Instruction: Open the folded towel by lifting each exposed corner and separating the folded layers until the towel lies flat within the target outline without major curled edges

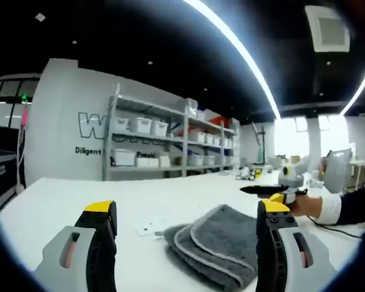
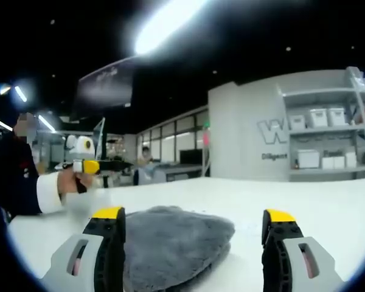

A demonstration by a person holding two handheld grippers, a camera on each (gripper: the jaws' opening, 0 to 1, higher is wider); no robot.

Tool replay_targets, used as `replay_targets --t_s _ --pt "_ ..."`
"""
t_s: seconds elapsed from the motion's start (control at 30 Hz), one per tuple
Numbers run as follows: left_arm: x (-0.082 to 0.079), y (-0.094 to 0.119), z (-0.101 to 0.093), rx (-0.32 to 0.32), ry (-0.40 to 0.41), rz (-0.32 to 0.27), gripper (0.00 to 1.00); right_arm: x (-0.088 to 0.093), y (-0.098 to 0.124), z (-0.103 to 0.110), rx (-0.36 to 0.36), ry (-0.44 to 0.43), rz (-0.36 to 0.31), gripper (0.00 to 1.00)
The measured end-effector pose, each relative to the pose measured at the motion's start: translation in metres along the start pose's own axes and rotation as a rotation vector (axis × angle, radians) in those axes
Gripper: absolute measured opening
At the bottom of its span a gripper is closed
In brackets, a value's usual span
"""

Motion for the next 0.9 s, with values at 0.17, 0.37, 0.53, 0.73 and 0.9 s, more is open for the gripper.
replay_targets --t_s 0.17,0.37,0.53,0.73,0.9 --pt "0.007 -0.008 0.008 -0.042 -0.015 0.000 0.93 0.004 0.000 0.000 0.001 -0.016 0.007 0.92" --pt "0.024 -0.015 -0.002 -0.045 -0.038 0.009 0.92 0.007 0.000 0.006 0.007 -0.003 0.020 0.92" --pt "0.033 -0.016 -0.010 -0.008 0.048 -0.004 0.92 0.014 -0.002 0.012 0.006 0.008 0.032 0.90" --pt "0.041 -0.013 -0.008 -0.069 0.064 -0.037 0.89 0.020 -0.005 0.013 -0.012 -0.042 0.027 0.88" --pt "0.049 -0.021 -0.014 -0.059 0.050 -0.006 0.90 0.023 -0.010 0.014 -0.013 -0.046 0.021 0.85"
Point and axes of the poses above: the point that each gripper's makers call its tool centre point, and the gripper's own axes: y roughly backward along the fingers, z roughly to its left, x roughly out of its underside, the point moved 2 cm from there along y, roughly backward along the fingers, and after that the axes turned 12 degrees about z, right-handed, at the moved point
